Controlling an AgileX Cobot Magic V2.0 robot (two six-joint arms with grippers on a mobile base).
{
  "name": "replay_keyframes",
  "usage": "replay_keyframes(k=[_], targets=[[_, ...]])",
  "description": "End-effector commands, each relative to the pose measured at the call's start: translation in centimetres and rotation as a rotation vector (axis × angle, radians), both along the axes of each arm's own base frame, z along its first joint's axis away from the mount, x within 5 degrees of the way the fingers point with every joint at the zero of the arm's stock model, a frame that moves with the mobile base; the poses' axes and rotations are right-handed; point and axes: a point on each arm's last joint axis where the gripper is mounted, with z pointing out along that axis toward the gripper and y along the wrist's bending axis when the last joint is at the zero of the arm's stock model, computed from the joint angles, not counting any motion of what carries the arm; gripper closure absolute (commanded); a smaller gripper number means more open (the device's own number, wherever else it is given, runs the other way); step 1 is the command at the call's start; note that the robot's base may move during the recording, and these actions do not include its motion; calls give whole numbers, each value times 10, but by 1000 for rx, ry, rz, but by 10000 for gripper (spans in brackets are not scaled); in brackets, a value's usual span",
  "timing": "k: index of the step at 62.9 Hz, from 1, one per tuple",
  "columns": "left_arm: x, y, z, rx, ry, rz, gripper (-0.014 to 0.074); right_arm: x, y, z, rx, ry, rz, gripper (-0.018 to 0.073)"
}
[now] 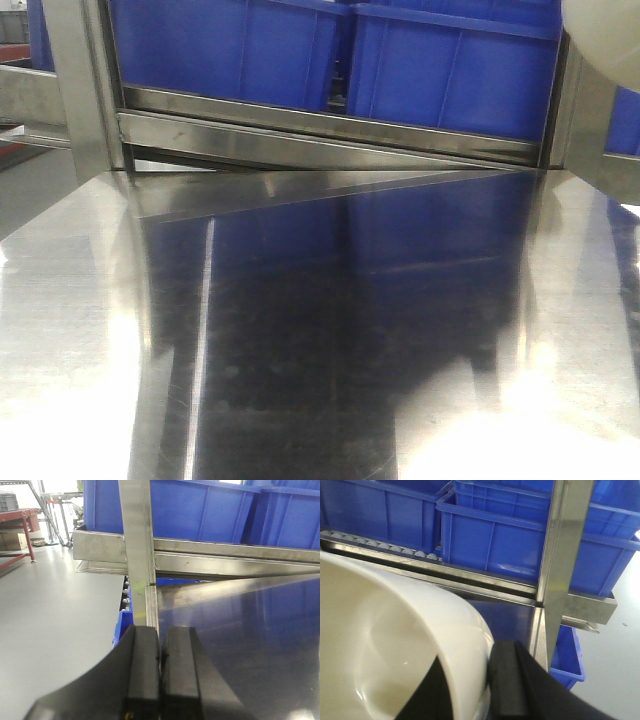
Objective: Move white bin to right shelf second layer
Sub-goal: 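Hold the lifted bin with the right gripper and back away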
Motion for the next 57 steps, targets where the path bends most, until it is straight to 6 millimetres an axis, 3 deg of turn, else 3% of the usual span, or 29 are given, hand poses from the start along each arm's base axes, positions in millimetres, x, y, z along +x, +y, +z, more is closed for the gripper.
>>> replay_keyframes(k=[1,57], targets=[[0,0,-4,-19,-59,2,512,-2,0,21,18,-146,3,502],[0,0,-4,-19,-59,2,512,-2,0,21,18,-146,3,502]])
